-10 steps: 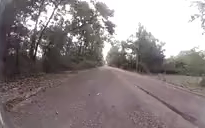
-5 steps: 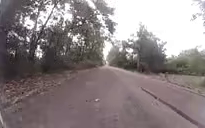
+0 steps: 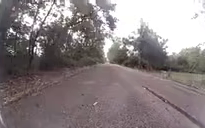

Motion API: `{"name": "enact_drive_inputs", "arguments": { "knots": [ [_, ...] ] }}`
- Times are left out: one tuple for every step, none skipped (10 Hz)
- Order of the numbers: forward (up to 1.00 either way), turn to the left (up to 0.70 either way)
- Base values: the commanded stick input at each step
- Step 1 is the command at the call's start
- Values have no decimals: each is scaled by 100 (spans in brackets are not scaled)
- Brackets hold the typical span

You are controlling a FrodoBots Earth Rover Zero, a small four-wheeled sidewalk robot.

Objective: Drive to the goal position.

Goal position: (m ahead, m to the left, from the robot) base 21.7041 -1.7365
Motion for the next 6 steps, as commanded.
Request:
{"name": "enact_drive_inputs", "arguments": {
  "knots": [
    [70,0],
    [70,0],
    [70,0],
    [70,0],
    [70,0],
    [70,0]
  ]
}}
